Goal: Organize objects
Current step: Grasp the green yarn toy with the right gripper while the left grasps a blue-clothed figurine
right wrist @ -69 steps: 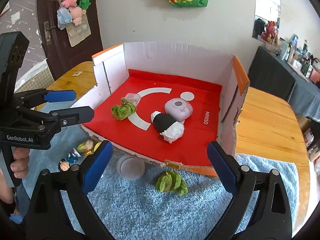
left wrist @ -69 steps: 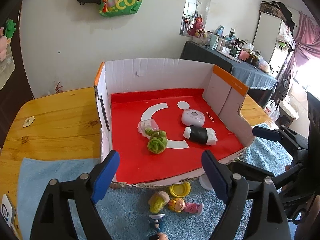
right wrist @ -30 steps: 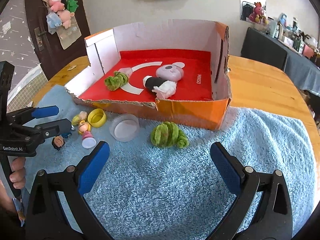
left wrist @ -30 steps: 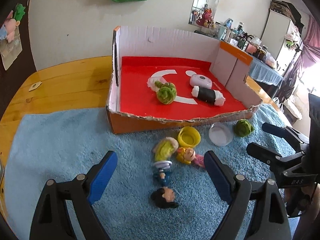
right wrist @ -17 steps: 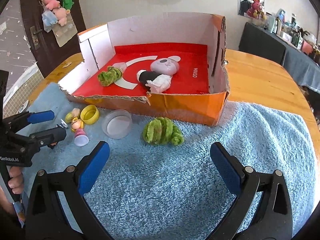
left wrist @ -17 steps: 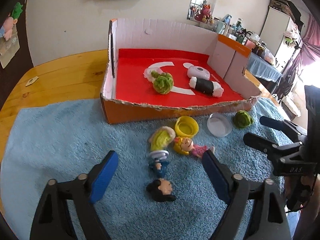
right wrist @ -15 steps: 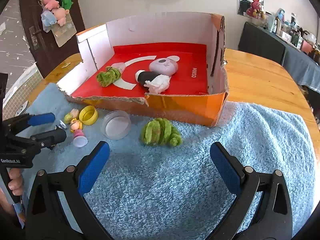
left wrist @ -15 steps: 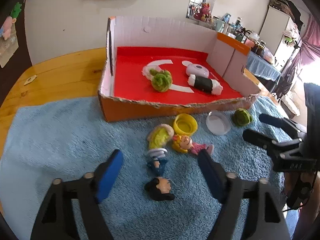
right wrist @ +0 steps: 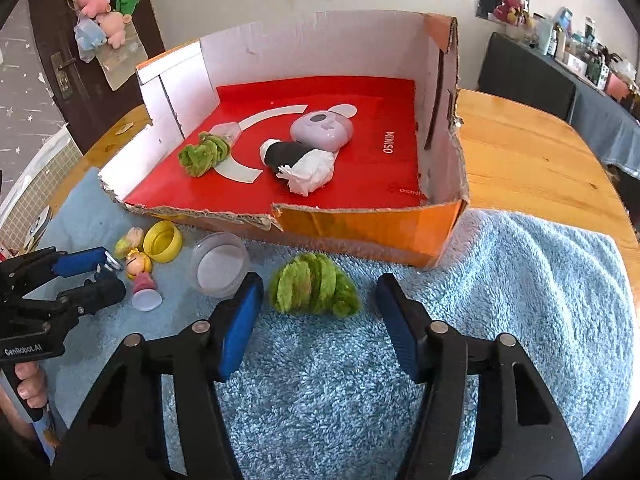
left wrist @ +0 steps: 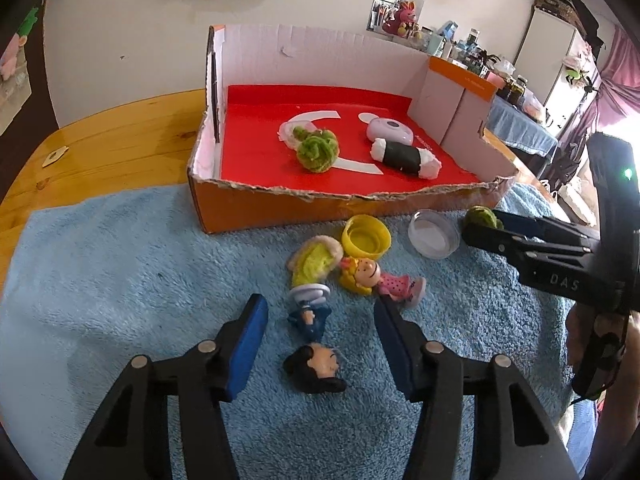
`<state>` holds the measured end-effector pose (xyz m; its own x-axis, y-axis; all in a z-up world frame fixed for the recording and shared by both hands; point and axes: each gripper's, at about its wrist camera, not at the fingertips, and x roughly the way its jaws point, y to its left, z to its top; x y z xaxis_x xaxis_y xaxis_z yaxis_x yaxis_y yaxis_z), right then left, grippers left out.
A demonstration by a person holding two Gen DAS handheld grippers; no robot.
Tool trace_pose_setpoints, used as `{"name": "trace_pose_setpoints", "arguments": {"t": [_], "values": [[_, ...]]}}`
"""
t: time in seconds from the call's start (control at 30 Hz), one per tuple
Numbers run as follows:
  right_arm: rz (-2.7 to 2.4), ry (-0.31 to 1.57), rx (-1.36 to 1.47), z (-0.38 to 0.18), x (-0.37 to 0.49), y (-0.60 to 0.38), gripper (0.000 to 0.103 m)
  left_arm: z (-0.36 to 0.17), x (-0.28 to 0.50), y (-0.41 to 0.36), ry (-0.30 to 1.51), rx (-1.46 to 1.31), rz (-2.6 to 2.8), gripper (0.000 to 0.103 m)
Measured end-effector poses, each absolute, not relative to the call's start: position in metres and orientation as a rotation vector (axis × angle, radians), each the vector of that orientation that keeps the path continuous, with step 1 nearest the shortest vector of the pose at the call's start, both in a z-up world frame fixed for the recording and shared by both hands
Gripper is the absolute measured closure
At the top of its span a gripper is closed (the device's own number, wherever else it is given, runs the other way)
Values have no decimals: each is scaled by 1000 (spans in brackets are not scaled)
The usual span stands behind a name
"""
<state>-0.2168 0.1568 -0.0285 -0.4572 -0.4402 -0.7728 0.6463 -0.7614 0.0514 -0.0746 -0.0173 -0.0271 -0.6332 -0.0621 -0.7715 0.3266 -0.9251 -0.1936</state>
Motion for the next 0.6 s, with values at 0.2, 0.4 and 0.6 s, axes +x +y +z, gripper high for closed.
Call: {"name": "trace_pose_setpoints", "arguments": {"t": [0.2, 0.4, 0.6], "values": [[-2219, 357, 1072, -29, -219, 150, 50, -28, -72, -10, 433, 1213, -2617, 46], [-2223, 374, 1067, -29, -216, 147, 68, -29, -65, -7, 414, 1186, -2601, 71], [-2205, 392, 1048, -28, -208, 144, 69, -29, -61, -7, 423, 1168, -2600, 77]]}}
